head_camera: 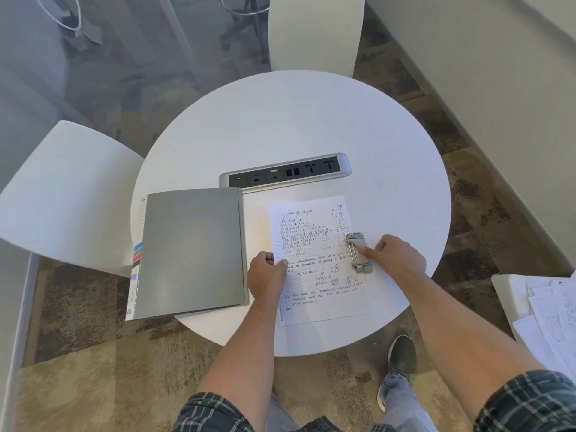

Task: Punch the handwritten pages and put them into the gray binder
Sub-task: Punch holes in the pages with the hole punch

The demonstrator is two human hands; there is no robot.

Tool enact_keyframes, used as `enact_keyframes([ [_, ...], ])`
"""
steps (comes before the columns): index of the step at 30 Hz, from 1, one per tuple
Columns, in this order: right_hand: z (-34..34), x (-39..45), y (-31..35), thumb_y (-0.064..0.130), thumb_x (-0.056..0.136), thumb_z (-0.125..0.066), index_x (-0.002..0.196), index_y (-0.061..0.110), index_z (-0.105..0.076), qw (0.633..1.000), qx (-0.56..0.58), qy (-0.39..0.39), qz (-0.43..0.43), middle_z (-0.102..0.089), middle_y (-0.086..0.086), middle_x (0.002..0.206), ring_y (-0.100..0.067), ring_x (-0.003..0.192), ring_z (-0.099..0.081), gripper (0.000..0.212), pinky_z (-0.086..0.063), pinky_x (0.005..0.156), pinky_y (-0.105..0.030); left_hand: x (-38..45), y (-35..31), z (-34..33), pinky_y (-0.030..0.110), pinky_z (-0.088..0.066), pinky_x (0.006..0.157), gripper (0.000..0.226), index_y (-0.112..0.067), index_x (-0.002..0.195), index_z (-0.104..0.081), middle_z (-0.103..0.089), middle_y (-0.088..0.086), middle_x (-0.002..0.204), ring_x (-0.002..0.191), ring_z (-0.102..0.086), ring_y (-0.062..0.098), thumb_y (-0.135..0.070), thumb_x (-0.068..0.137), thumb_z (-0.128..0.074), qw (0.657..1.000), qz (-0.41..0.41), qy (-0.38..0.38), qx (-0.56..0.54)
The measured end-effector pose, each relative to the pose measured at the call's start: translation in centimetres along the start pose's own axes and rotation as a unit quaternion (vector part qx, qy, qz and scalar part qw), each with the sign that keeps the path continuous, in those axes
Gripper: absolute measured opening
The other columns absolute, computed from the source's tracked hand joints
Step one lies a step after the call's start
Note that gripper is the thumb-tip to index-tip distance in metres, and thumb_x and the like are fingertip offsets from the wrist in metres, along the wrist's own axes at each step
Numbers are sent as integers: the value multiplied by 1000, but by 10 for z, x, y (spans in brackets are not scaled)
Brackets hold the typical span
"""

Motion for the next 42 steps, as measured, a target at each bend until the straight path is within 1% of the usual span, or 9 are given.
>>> enact_keyframes([
  [4,-10,-20,-1,78,82,-60,87,31,-60,992,120,-22,38,-67,16,85,-12,77,-66,48,-44,68,-32,0,-2,0,28,-45,61,18,-23,85,-59,-69,-4,84,80,-71,21,-31,81,-75,1000,-2,6,9],
  [14,13,-13,-14,61,95,-58,83,24,-63,993,52,-104,7,-67,5,75,-17,70,-64,39,-47,63,-31,-2,-2,1,35,-56,75,22,-19,95,-64,-71,-4,92,84,-71,21,-32,82,-75,1000,-14,8,14],
  [21,42,10,-39,67,92,-57,91,26,-68,989,25,-138,-49,-71,0,82,-25,78,-69,42,-55,72,-36,-2,-6,2,32,-54,71,19,-22,89,-62,-72,-5,87,82,-70,22,-34,81,-74,999,-7,8,32],
  [27,46,15,-44,62,96,-55,91,23,-65,983,16,-167,-70,-69,-1,79,-27,76,-67,41,-55,74,-38,-11,-21,0,25,-40,58,16,-19,88,-62,-71,-4,84,77,-66,22,-30,82,-72,998,13,23,56],
  [32,42,18,-45,62,96,-55,107,23,-60,978,37,-191,-75,-68,1,88,-25,78,-69,41,-59,76,-45,-21,-39,-21,26,-43,59,16,-23,84,-57,-71,-4,87,81,-69,22,-30,83,-72,997,22,60,33],
  [35,39,8,-37,58,92,-64,120,19,-52,968,34,-245,-36,-65,-6,109,-29,90,-68,49,-60,75,-48,-21,-46,-27,29,-48,64,16,-21,88,-57,-71,-4,91,84,-69,22,-27,84,-72,997,18,74,12],
  [38,32,-18,-10,46,92,-69,123,13,-54,945,-4,-322,65,-63,-13,115,-34,98,-63,48,-57,79,-47,-18,-48,-24,29,-50,73,25,-20,102,-60,-68,-5,102,92,-66,20,-27,84,-76,997,2,80,-15],
  [40,17,-36,17,39,93,-70,124,14,-56,943,20,-298,147,-63,-11,118,-31,107,-62,42,-53,88,-45,-16,-48,-12,30,-51,77,32,-20,109,-60,-66,-2,110,94,-65,19,-29,83,-76,997,-31,73,-7],
  [42,-8,-53,48,36,95,-70,127,18,-57,950,72,-217,214,-63,-5,120,-23,108,-62,39,-52,94,-42,-15,-47,9,33,-52,81,33,-21,114,-62,-63,-1,114,95,-64,19,-30,85,-75,993,-94,46,59],
])
Point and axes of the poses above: each hand's wrist, its own x-axis towards the middle knuckle, its own z-axis out of the back of the hand, y = z × x, the point moved 5 cm from there along x, towards the middle knuckle
